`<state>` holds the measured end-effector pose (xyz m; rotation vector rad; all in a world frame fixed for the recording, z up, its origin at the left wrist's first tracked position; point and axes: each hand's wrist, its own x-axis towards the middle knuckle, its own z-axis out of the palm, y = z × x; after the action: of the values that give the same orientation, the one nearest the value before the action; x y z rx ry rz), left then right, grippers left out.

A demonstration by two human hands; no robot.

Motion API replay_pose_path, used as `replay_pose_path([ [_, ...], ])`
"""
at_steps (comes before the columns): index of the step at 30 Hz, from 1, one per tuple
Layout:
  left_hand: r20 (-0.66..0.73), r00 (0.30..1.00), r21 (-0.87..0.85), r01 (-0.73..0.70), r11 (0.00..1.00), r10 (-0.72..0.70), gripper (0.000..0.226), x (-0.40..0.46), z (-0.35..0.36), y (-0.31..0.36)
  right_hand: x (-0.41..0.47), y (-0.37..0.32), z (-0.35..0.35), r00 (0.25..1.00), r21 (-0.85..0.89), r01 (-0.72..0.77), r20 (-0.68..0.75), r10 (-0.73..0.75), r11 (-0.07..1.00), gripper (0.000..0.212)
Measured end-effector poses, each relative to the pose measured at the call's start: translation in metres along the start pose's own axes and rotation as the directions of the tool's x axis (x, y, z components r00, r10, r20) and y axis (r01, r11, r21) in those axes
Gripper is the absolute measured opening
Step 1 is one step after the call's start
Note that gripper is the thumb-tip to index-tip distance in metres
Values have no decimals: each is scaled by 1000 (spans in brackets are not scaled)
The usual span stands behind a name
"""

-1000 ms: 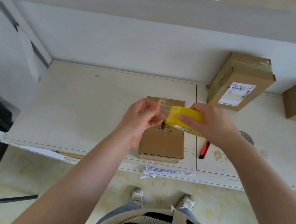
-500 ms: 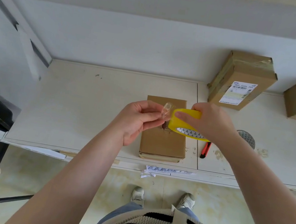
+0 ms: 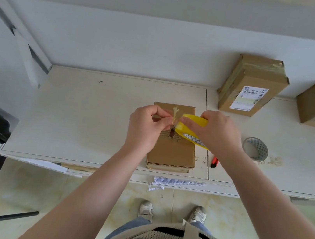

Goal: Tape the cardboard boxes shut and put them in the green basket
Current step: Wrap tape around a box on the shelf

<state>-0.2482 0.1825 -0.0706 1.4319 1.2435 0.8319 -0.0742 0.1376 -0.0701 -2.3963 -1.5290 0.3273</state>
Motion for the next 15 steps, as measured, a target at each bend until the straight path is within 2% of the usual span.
replay_pose_path([
  [4, -40, 996, 287, -65, 956, 80, 18, -3, 3, 1, -1, -2, -1, 1000, -4, -17, 13, 17, 1000, 66],
  [6, -48, 994, 319, -82, 944, 102, 22, -2, 3, 2, 0, -1, -3, 1000, -5, -14, 22, 14, 1000, 65],
  [11, -41, 998, -29, 53, 998, -54, 17, -1, 5, -2, 5, -2, -7, 999, 7, 11, 41, -12, 1000, 62],
  [13, -126, 985, -141, 99, 985, -117, 19, 9, -10, -5, 7, 7, -10, 999, -8, 6, 48, -6, 1000, 61],
  [15, -255, 955, -325, 64, 943, -152, 24, 27, -42, -9, 9, 24, -18, 999, -59, -40, 35, 42, 997, 59],
])
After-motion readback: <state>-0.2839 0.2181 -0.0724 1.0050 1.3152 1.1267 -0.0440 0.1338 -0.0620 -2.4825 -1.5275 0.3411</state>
